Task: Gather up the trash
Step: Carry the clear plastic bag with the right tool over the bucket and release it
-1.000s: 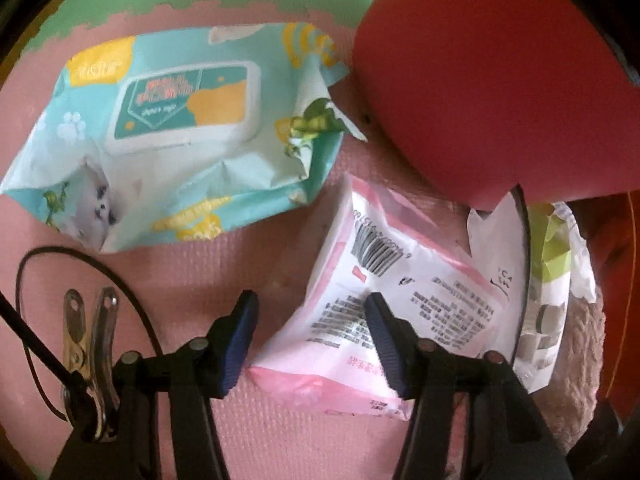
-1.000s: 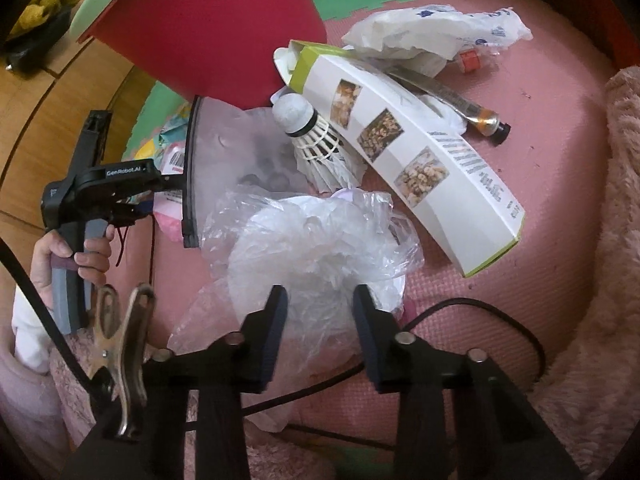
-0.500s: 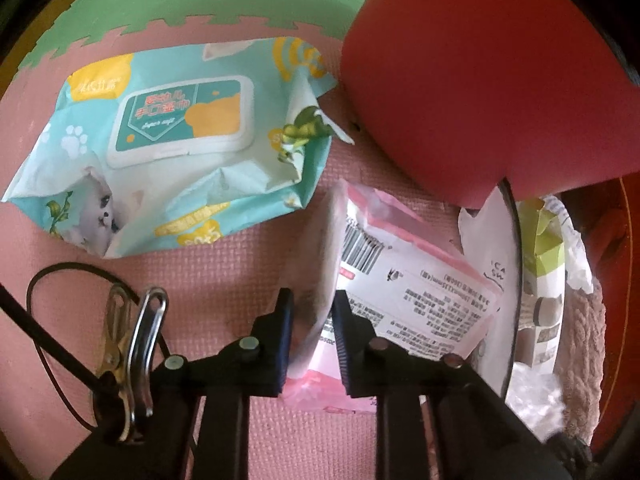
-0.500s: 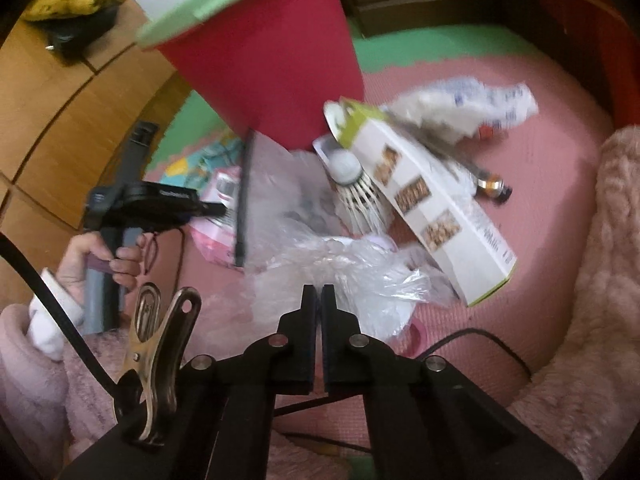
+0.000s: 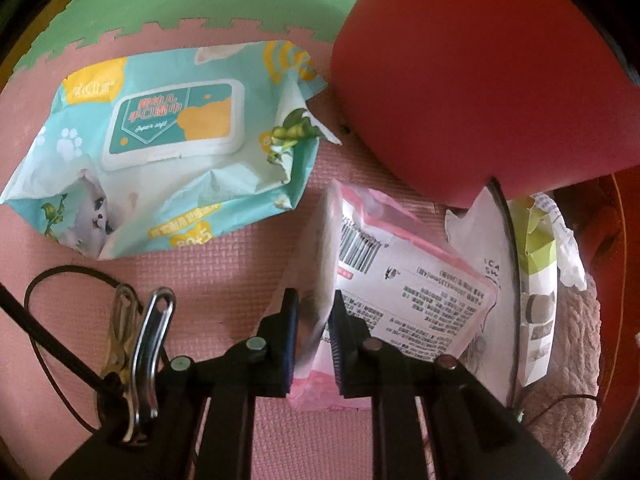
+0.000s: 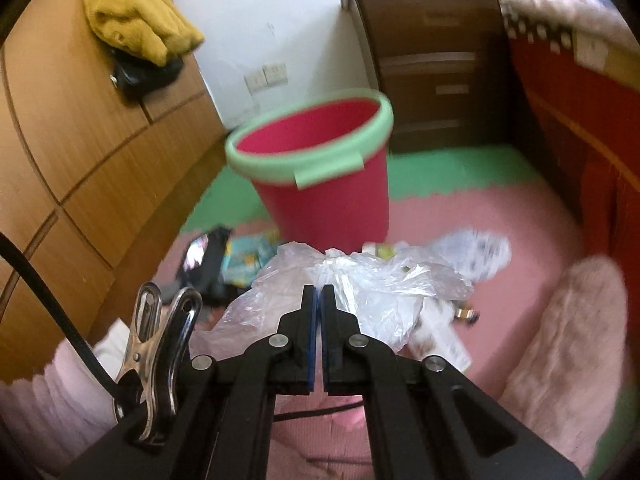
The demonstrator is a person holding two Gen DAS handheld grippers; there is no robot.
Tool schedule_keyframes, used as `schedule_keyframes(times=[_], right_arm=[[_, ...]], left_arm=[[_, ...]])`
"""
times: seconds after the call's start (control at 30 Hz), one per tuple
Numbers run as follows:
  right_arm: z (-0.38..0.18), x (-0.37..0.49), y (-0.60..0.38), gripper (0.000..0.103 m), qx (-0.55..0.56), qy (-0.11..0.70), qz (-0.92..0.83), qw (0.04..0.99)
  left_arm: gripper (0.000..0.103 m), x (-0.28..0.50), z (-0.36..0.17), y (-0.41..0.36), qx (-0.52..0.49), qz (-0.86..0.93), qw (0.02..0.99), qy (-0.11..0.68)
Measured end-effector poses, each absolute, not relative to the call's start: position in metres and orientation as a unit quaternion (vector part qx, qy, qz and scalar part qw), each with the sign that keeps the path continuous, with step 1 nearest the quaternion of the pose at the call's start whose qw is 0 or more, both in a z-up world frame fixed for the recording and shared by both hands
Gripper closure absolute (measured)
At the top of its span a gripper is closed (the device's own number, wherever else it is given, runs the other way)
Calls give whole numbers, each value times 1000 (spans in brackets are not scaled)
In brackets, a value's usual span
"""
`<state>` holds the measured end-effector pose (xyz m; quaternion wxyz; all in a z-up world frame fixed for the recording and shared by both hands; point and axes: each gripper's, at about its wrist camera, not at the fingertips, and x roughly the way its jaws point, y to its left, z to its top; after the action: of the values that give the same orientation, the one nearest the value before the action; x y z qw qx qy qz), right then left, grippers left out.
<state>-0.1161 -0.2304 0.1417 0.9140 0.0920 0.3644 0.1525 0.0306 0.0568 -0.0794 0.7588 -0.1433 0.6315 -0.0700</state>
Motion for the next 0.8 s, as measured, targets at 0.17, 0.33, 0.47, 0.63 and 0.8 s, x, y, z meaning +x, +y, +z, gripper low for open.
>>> schedule_keyframes(times=[0.17,0.33,0.47,0.63,0.8], right_arm=[[183,-106,-226,101,65,320,144,934],[222,-84,-219,101,42,281,140,948],[243,-59,-208,101,27,255,136,957],[250,-18,-193,101,31,242,122,962],[231,21,-179,101,36,261,120,957]], left_arm=[[88,37,-89,65,-144,-70,756,634],[88,38,-90,62,-141,-70,757,634],[88,39,-91,61,-142,-69,757,634],[88,40,-93,60,-143,-70,756,635],[88,40,-95,62,-148,-74,756,634]])
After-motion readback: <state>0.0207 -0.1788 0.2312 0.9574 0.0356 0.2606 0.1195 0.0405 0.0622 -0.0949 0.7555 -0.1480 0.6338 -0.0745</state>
